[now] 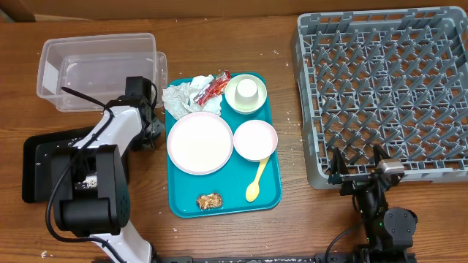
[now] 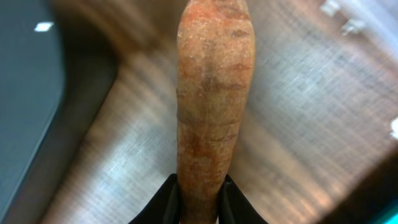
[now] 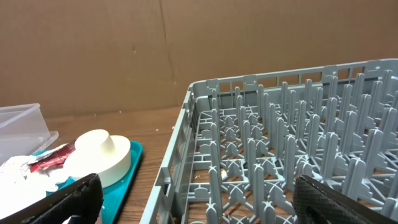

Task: Sort waste into correct bins and load items into the dishwasher

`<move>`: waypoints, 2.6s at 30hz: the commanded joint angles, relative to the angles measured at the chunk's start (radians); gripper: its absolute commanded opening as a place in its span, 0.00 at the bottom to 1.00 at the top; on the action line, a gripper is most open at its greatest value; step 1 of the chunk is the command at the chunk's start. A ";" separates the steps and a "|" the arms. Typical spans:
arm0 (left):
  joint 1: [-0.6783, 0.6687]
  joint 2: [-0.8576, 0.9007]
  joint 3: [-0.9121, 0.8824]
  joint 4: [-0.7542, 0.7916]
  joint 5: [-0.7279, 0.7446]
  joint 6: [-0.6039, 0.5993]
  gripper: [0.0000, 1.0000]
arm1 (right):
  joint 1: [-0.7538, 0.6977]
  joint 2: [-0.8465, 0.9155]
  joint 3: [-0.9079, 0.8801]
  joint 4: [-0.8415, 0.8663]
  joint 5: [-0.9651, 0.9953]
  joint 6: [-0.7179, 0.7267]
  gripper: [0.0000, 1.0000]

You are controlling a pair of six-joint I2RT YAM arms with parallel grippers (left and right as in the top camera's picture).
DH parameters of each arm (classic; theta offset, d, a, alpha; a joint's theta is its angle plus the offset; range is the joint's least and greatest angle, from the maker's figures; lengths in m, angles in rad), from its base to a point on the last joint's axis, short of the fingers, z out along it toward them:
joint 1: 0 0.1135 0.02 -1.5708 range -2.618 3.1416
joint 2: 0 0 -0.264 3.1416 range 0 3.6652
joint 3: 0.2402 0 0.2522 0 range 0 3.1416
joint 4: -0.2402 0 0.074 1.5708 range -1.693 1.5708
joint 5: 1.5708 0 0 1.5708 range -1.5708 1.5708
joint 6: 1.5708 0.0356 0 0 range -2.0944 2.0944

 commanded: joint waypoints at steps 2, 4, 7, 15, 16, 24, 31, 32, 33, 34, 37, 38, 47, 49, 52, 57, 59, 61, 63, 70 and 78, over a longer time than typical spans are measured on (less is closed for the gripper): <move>-0.002 -0.010 0.063 -0.091 -0.010 0.019 0.17 | 0.004 -0.008 -0.010 0.005 0.010 -0.003 1.00; -0.002 -0.023 0.094 -0.138 -0.010 0.019 0.17 | 0.004 -0.008 -0.010 0.005 0.010 -0.003 1.00; -0.002 -0.053 0.147 -0.212 -0.010 0.020 0.17 | 0.004 -0.008 -0.010 0.005 0.010 -0.003 1.00; 0.010 -0.197 0.219 -0.312 -0.016 0.023 0.21 | 0.004 -0.008 -0.010 0.005 0.010 -0.003 1.00; 0.019 -0.212 0.219 -0.322 -0.025 0.023 0.21 | 0.004 -0.008 -0.010 0.005 0.010 -0.003 1.00; 0.150 -0.218 0.203 -0.364 -0.103 0.022 0.21 | 0.004 -0.008 -0.010 0.005 0.010 -0.003 1.00; 0.269 -0.218 0.121 -0.328 -0.072 0.010 0.26 | 0.004 -0.008 -0.010 0.005 0.010 -0.003 1.00; 0.277 -0.218 0.106 -0.321 -0.061 0.010 0.26 | 0.004 -0.008 -0.010 0.005 0.010 -0.003 1.00; 0.282 -0.218 0.085 -0.307 -0.048 0.010 0.27 | 0.004 -0.008 -0.010 0.005 0.010 -0.003 1.00; 0.285 -0.218 0.065 -0.291 -0.039 0.010 0.27 | 0.004 -0.008 -0.010 0.005 0.010 -0.003 1.00; 0.285 -0.218 0.013 -0.243 -0.035 0.010 0.29 | 0.004 -0.008 -0.010 0.005 0.010 -0.003 1.00; 0.284 -0.218 0.000 -0.233 -0.031 0.011 0.29 | 0.004 -0.008 -0.010 0.005 0.010 -0.003 1.00; 0.243 -0.218 -0.015 -0.193 0.122 0.149 0.33 | 0.004 -0.008 -0.010 0.005 0.010 -0.003 1.00; 0.219 -0.218 -0.026 -0.187 0.115 0.149 0.33 | 0.004 -0.008 -0.010 0.005 0.010 -0.003 1.00; 0.194 -0.217 -0.063 -0.157 0.113 0.146 0.31 | 0.004 -0.008 -0.010 0.005 0.010 -0.003 1.00; 0.190 -0.216 -0.138 -0.086 0.070 0.145 0.23 | 0.004 -0.008 -0.010 0.005 0.010 -0.003 1.00; 0.195 -0.216 -0.149 -0.082 0.058 0.144 0.22 | 0.004 -0.008 -0.010 0.005 0.010 -0.003 1.00; 0.196 -0.216 -0.150 -0.078 0.058 0.146 0.23 | 0.004 -0.008 -0.010 0.005 0.010 -0.003 1.00; 0.196 -0.216 -0.150 -0.070 0.062 0.147 0.20 | 0.004 -0.008 -0.010 0.005 0.010 -0.003 1.00; 0.166 -0.216 -0.150 -0.070 0.129 0.184 0.04 | 0.004 -0.008 -0.010 0.005 0.010 -0.003 1.00; 0.064 -0.216 -0.150 -0.077 0.130 0.199 0.04 | 0.004 -0.008 -0.010 0.005 0.010 -0.003 1.00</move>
